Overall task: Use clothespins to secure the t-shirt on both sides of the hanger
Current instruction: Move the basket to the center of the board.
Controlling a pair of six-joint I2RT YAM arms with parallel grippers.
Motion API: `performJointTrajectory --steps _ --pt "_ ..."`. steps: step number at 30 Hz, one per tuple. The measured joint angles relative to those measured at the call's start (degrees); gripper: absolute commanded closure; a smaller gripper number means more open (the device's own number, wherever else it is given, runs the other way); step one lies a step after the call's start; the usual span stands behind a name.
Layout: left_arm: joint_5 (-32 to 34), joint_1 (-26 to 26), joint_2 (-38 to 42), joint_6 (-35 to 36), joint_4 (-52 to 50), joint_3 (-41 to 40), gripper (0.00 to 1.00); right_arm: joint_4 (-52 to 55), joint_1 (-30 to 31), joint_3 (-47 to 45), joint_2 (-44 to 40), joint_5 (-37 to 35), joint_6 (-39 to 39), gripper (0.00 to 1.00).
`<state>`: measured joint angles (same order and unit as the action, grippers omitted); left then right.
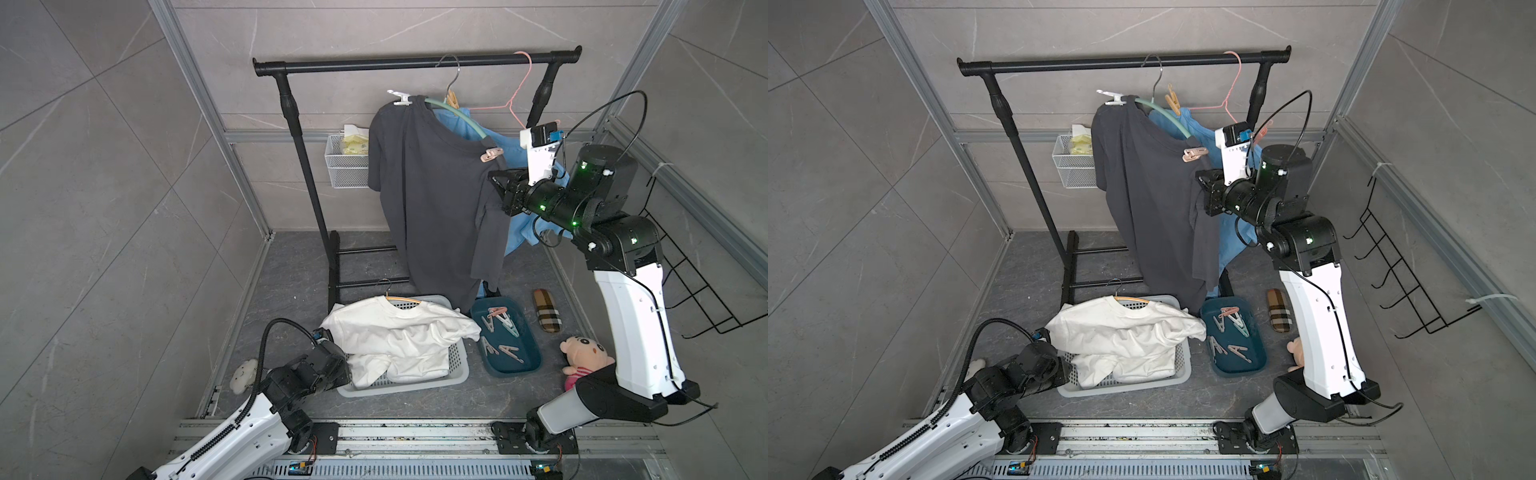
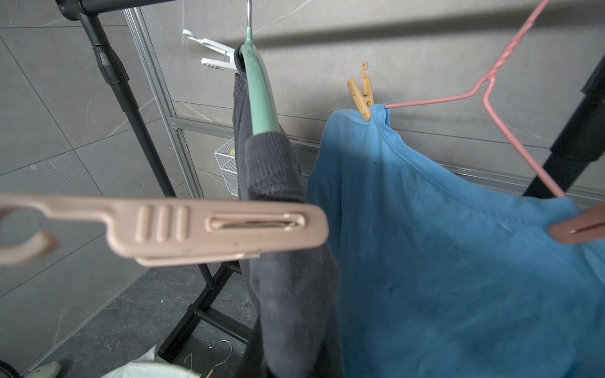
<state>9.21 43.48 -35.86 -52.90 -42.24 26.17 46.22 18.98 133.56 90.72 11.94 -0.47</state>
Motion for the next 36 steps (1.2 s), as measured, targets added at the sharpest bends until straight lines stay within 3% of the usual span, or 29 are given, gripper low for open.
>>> performJointTrajectory --steps 11,32,36 --pt "0.9 0.04 0.0 0.0 -0.22 0.0 1.0 3.08 -0.28 11.8 7.93 1.03 -1.31 1.0" --pt "1.86 0.04 -0.44 -0.07 -1.44 0.48 1.0 3.3 -3.61 16.28 13.11 -0.83 -2.99 1.0" --pt "2.34 0.04 -1.86 0.02 -1.66 1.2 0.9 2.89 -3.76 13.66 12.41 -1.49 -2.97 0.94"
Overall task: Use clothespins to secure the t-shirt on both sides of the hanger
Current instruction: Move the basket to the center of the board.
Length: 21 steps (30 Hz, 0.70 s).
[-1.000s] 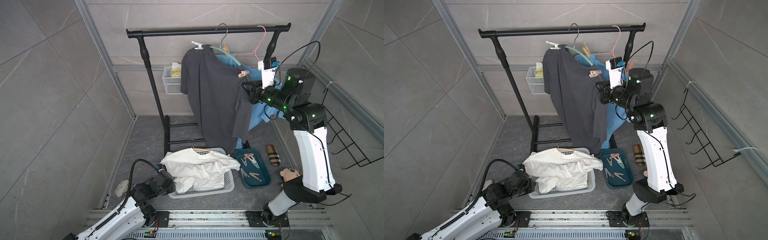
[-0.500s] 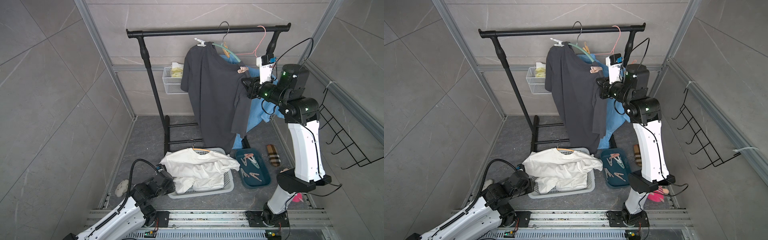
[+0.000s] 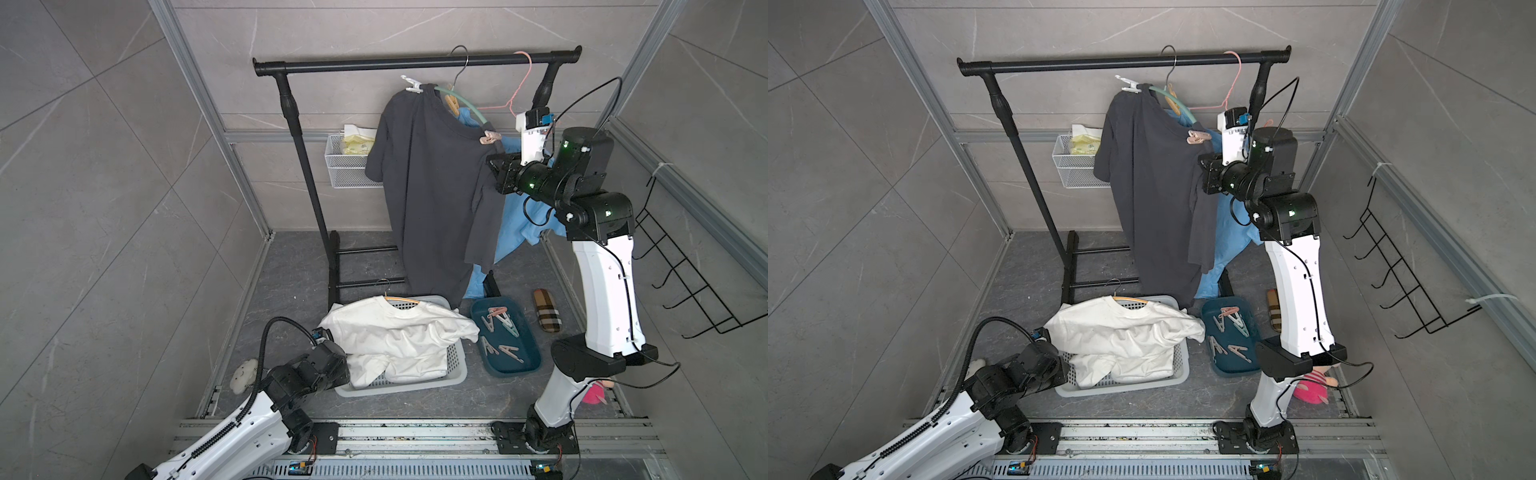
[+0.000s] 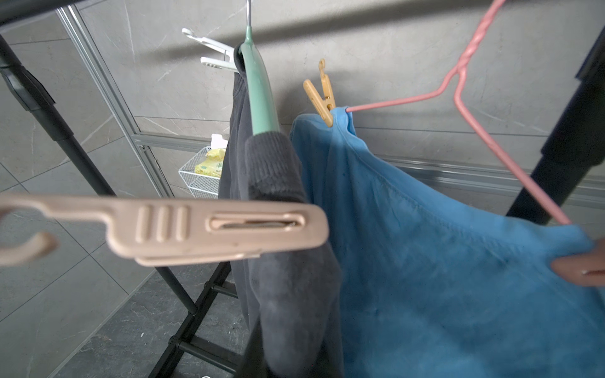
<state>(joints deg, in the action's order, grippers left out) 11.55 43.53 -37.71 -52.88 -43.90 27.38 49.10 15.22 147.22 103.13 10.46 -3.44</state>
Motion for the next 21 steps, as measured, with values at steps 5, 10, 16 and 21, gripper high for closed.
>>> performJointTrajectory --steps 5,10,16,21 --pt "0.57 0.0 -2.12 0.66 -0.68 1.22 0.72 -0.35 0.0 -0.87 -0.72 -0.24 -0.02 0.82" --pt "3.02 0.0 -2.58 1.29 -2.58 2.16 0.45 -1.99 -0.07 -0.87 -1.53 -0.44 -0.26 0.63" --pt "5.03 -0.02 1.2 2.05 -5.16 4.39 0.28 -4.48 -0.15 -1.66 -4.17 -0.31 -1.18 0.45" --pt "7.21 -0.02 5.14 2.84 -7.15 7.08 0.25 -5.73 -0.15 -4.15 -7.93 0.11 -1.51 0.34"
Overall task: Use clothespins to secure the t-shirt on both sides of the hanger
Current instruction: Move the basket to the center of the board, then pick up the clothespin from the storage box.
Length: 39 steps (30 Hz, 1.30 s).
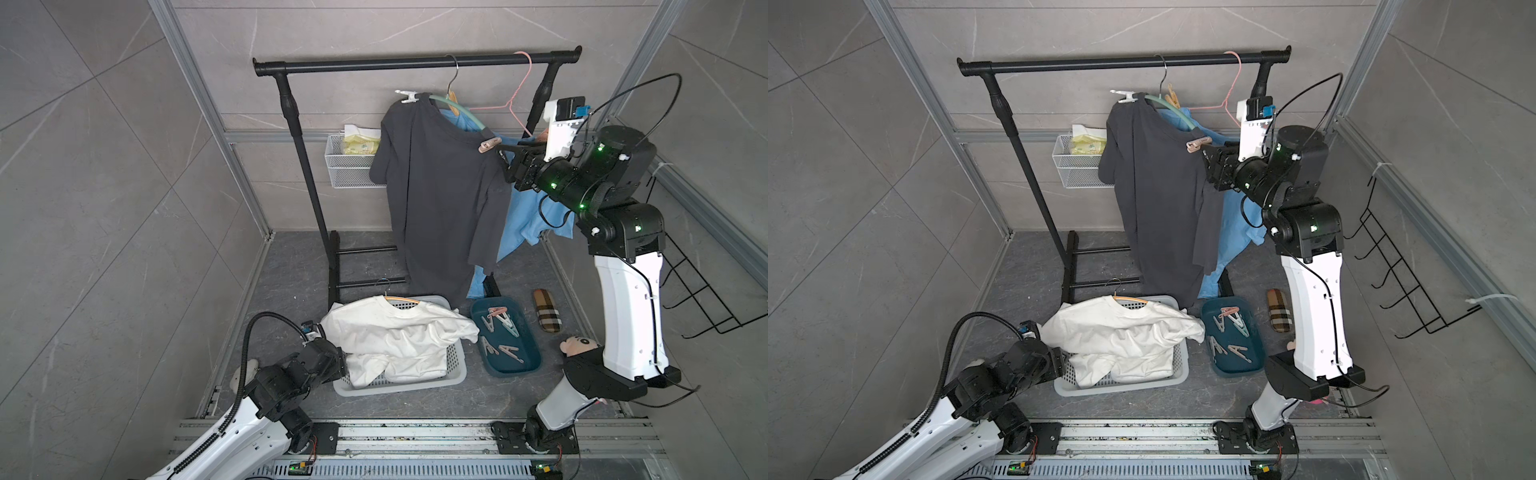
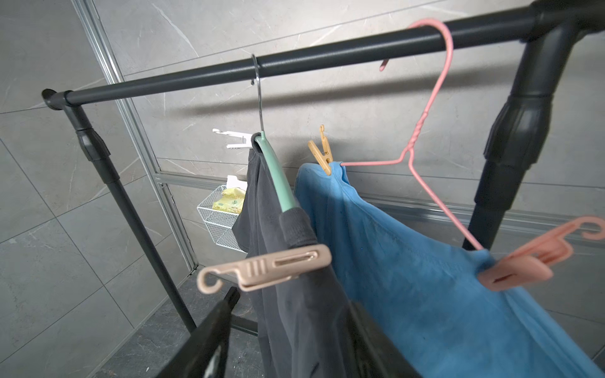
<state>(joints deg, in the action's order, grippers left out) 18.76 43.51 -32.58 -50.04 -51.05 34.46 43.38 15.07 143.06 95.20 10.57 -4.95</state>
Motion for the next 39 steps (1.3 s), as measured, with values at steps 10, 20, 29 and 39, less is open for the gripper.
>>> performJointTrajectory --steps 10,20,29,39 --pt "4.31 0.0 0.5 8.94 -1.29 8.28 0.23 -2.51 0.0 -18.49 -14.36 0.15 -1.11 0.3" --pt "9.7 0.0 -18.1 28.3 4.39 21.11 0.08 -6.01 0.0 -42.45 -32.35 -2.78 -5.95 0.3" --pt "5.6 -6.51 -34.47 37.13 14.78 28.24 0.0 -6.08 0.0 -59.52 -41.75 -9.62 -10.99 0.3" --pt "-11.93 -24.57 -35.76 34.88 21.68 26.43 0.01 0.85 0.0 -70.88 -48.06 -17.59 -16.52 0.32"
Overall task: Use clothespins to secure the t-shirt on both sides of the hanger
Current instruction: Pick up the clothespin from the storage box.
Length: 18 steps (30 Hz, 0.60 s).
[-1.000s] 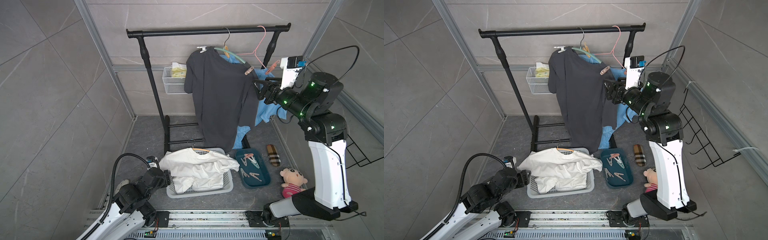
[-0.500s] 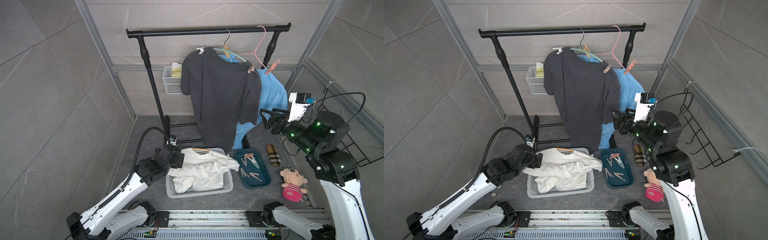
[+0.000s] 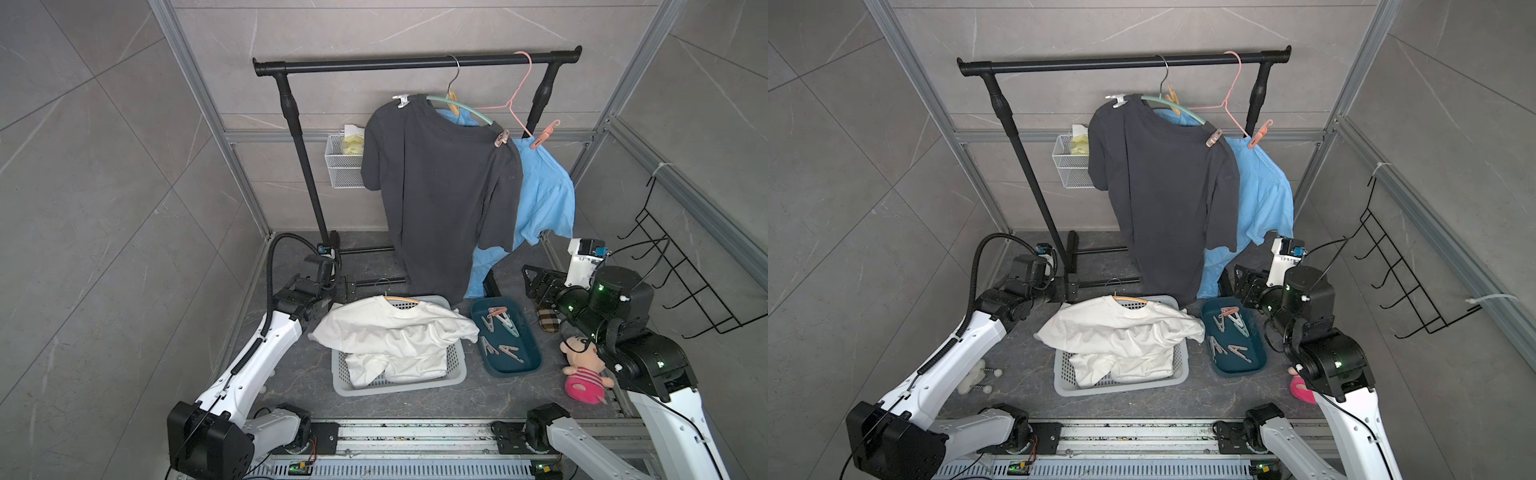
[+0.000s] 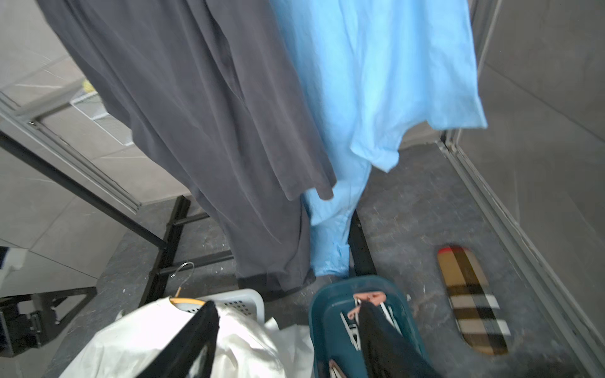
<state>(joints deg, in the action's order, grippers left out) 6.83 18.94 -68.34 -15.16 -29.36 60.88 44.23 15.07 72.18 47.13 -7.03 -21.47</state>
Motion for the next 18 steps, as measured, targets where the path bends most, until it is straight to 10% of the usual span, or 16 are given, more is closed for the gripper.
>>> performJointTrajectory --steps 18 --pt "-6.99 -0.55 -4.07 -1.55 -1.44 0.04 0.04 7.69 0.0 -20.61 -1.51 -5.27 -15.37 0.34"
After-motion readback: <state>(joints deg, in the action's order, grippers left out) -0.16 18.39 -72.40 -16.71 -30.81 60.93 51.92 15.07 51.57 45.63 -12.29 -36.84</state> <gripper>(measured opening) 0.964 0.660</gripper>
